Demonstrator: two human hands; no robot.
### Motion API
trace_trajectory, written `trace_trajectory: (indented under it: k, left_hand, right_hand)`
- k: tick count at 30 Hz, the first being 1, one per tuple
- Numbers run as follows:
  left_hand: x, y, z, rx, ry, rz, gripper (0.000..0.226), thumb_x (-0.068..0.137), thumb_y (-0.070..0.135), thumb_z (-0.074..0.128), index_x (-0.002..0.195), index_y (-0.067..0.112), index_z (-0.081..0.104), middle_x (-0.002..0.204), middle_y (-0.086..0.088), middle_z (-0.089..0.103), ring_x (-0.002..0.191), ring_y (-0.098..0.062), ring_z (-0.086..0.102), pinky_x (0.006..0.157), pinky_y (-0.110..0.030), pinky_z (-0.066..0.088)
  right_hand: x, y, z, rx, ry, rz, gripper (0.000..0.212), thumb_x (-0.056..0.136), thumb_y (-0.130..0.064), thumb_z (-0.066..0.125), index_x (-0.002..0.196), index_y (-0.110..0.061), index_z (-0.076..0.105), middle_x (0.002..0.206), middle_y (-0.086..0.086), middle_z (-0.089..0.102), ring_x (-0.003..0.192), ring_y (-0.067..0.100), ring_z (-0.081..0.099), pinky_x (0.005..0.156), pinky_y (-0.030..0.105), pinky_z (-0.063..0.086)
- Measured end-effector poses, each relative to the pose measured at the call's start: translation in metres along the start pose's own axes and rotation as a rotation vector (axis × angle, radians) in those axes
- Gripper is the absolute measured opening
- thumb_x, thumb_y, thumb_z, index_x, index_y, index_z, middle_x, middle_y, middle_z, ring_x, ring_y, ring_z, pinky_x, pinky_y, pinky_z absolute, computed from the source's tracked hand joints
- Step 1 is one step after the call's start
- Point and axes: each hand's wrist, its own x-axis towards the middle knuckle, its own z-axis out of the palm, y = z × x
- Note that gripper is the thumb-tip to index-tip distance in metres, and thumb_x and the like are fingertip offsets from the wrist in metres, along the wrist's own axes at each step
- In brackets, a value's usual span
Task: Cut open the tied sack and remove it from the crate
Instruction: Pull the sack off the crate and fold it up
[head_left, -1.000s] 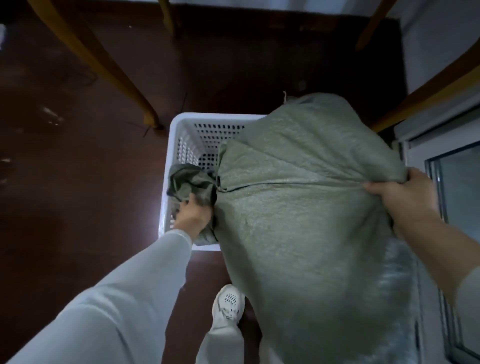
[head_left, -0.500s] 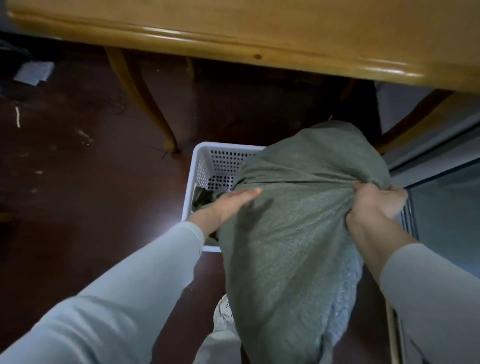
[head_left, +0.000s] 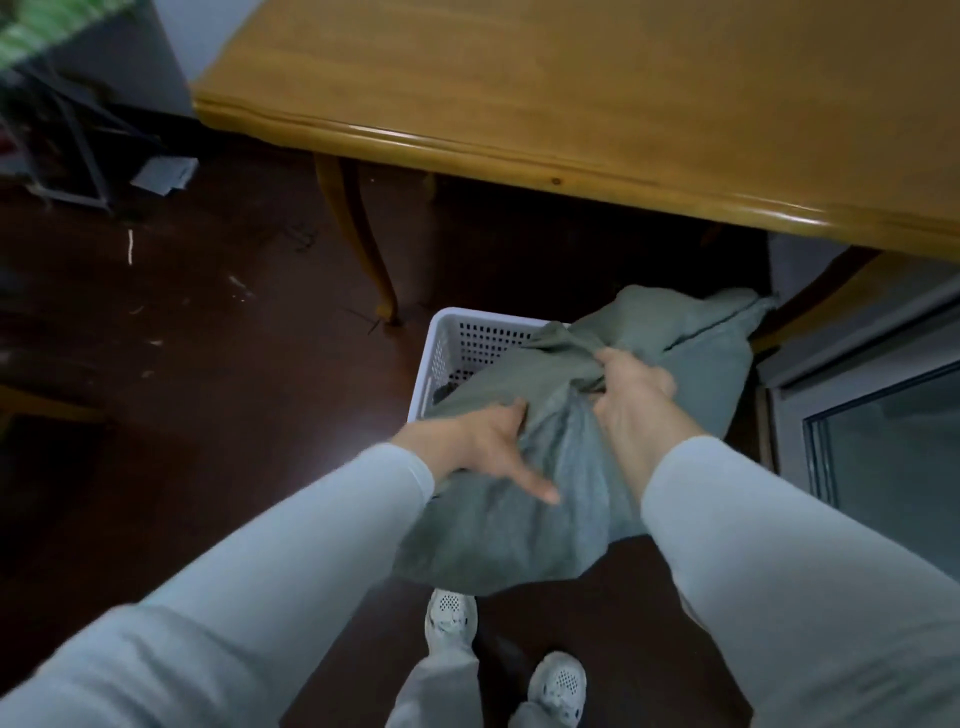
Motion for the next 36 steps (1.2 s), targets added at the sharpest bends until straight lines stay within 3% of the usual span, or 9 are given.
trace_trajectory:
  k: [4,10,13,18,23,26,30,33,36]
  left_hand:
    - [0.014,-0.046,0.032,-0.033,0.396,-0.082,0.034,0.092,0.023,0.049,0.124,0.015,0.058,0.13,-0.015,0.059,0.119,-0.033,0.055,0.098,-0.037,0.045]
    - [0.004,-0.075,-0.012,0.059,0.507,-0.004,0.04,0.09,0.011,0.046,0.121,0.03,0.062,0.124,-0.008,0.063,0.112,-0.034,0.059,0.093,-0.038,0.049]
    - [0.0,-0.085,-0.049,0.115,0.494,0.055,0.031,0.088,0.012,0.047,0.107,0.027,0.066,0.111,-0.009,0.065,0.102,-0.035,0.061,0.086,-0.041,0.052]
    - [0.001,-0.087,-0.058,0.222,0.369,0.113,0.022,0.084,0.005,0.048,0.085,0.021,0.062,0.097,-0.012,0.066,0.09,-0.034,0.062,0.076,-0.038,0.051]
    - [0.0,-0.082,-0.06,0.219,0.311,0.102,0.017,0.082,0.005,0.049,0.085,0.01,0.064,0.092,-0.018,0.066,0.088,-0.036,0.06,0.07,-0.03,0.038]
    - [-0.003,-0.08,-0.063,0.206,0.292,0.083,0.03,0.075,0.019,0.039,0.084,0.006,0.065,0.09,-0.016,0.068,0.087,-0.033,0.06,0.072,-0.032,0.043]
    - [0.003,-0.081,-0.057,0.167,0.342,-0.021,0.022,0.088,0.016,0.048,0.099,0.011,0.067,0.1,-0.013,0.069,0.096,-0.033,0.061,0.079,-0.036,0.047]
    - [0.013,-0.072,-0.045,0.149,0.408,-0.18,0.021,0.091,0.018,0.047,0.107,0.019,0.06,0.108,-0.011,0.066,0.1,-0.034,0.06,0.081,-0.038,0.05]
    - [0.021,-0.06,-0.025,0.239,0.417,-0.388,0.031,0.088,0.014,0.044,0.115,0.024,0.056,0.117,-0.006,0.063,0.11,-0.03,0.06,0.088,-0.035,0.045]
  right_hand:
    - [-0.008,0.027,0.004,0.004,-0.234,-0.014,0.059,0.082,0.005,0.065,0.134,-0.004,0.038,0.104,0.014,0.057,0.069,0.022,0.059,0.066,0.039,0.055]
    - [-0.003,0.023,-0.014,-0.316,-0.398,-0.038,0.049,0.085,0.011,0.057,0.13,-0.003,0.042,0.086,0.013,0.055,0.068,0.02,0.058,0.08,0.037,0.053]
    - [0.013,0.007,-0.018,-0.619,-0.325,-0.187,0.039,0.084,0.005,0.058,0.122,-0.004,0.053,0.078,0.011,0.058,0.068,0.022,0.06,0.083,0.041,0.055]
    - [0.058,-0.025,-0.008,-1.276,-0.244,-0.755,0.047,0.087,0.002,0.049,0.132,-0.014,0.05,0.132,0.016,0.047,0.112,0.034,0.055,0.094,0.038,0.044]
    - [0.094,-0.025,0.029,-1.575,-0.464,-1.016,0.063,0.084,0.01,0.046,0.141,-0.015,0.038,0.146,0.015,0.033,0.13,0.034,0.041,0.106,0.04,0.037]
    - [0.111,-0.02,0.046,-1.869,-0.568,-1.072,0.066,0.087,-0.001,0.054,0.145,-0.023,0.03,0.158,0.009,0.013,0.147,0.027,0.01,0.118,0.044,0.014]
    - [0.128,-0.026,0.045,-1.997,-0.593,-0.947,0.02,0.095,-0.014,0.038,0.108,-0.018,0.053,0.126,0.015,0.056,0.123,0.03,0.049,0.111,0.048,0.026]
    - [0.139,-0.044,0.018,-1.955,-0.661,-0.954,0.008,0.097,-0.018,0.035,0.1,-0.014,0.041,0.117,0.018,0.059,0.106,0.033,0.058,0.082,0.034,0.04]
    - [0.159,-0.072,-0.015,-1.869,-0.648,-0.815,0.02,0.099,-0.03,0.031,0.103,-0.011,0.038,0.113,0.019,0.055,0.102,0.034,0.056,0.073,0.033,0.037]
